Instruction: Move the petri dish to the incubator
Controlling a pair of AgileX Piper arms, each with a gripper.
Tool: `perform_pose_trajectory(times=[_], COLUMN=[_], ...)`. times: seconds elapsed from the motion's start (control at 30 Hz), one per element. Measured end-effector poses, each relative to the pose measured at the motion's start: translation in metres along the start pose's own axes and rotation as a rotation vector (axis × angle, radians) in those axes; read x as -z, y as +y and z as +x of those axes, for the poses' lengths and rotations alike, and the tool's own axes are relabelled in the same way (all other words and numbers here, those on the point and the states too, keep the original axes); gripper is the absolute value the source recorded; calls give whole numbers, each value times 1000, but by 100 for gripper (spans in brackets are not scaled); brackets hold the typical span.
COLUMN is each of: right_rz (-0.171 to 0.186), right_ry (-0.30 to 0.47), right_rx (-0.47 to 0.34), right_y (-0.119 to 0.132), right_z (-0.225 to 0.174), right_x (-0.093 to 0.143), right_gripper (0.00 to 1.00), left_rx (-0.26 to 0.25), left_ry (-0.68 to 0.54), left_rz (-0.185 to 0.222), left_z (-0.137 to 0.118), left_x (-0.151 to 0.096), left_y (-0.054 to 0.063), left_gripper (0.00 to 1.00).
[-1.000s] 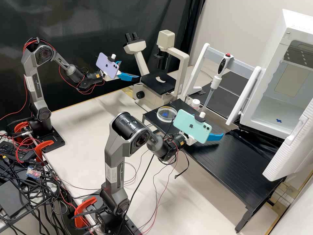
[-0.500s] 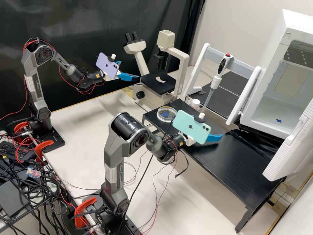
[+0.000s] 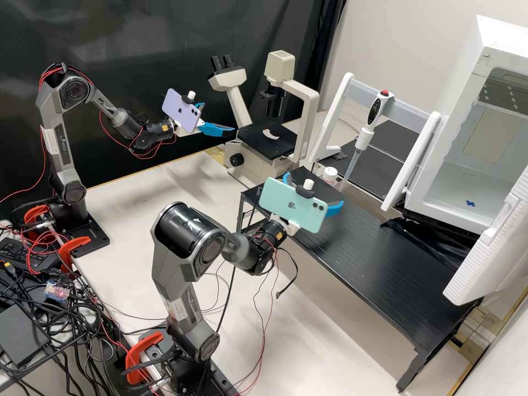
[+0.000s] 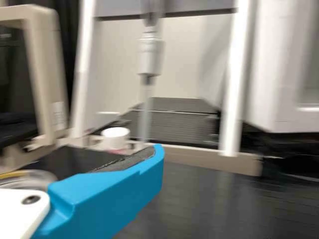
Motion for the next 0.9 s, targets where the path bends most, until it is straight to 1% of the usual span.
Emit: perform_pose_trajectory(times=[0.1, 0.2, 0.27, 0.37, 0.4, 0.47, 0.57, 0.6, 0.9], right_rz=[-9, -31, -40, -40, -39, -56, -66, -66, -63], right_ry=[28, 37, 36, 17, 12, -8, 1, 0, -5], right_rx=[52, 96, 120, 159, 165, 181, 173, 170, 165], right_y=[-13, -24, -30, -40, -42, -47, -48, -49, -51], right_z=[-1, 1, 2, 4, 5, 6, 8, 8, 10], right_x=[6, 7, 7, 2, 0, -4, -6, -7, -11], right_gripper=[100, 100, 100, 100, 100, 100, 100, 0, 0], left_rx=[0, 0, 0, 0, 0, 0, 0, 0, 0], left_ry=[0, 0, 0, 0, 0, 0, 0, 0, 0], left_rz=[0, 0, 0, 0, 0, 0, 0, 0, 0], left_z=[0, 0, 0, 0, 0, 0, 0, 0, 0], left_x=[0, 0, 0, 0, 0, 0, 0, 0, 0], left_y=[0, 0, 0, 0, 0, 0, 0, 0, 0], left_gripper=[100, 100, 100, 100, 100, 100, 100, 100, 100])
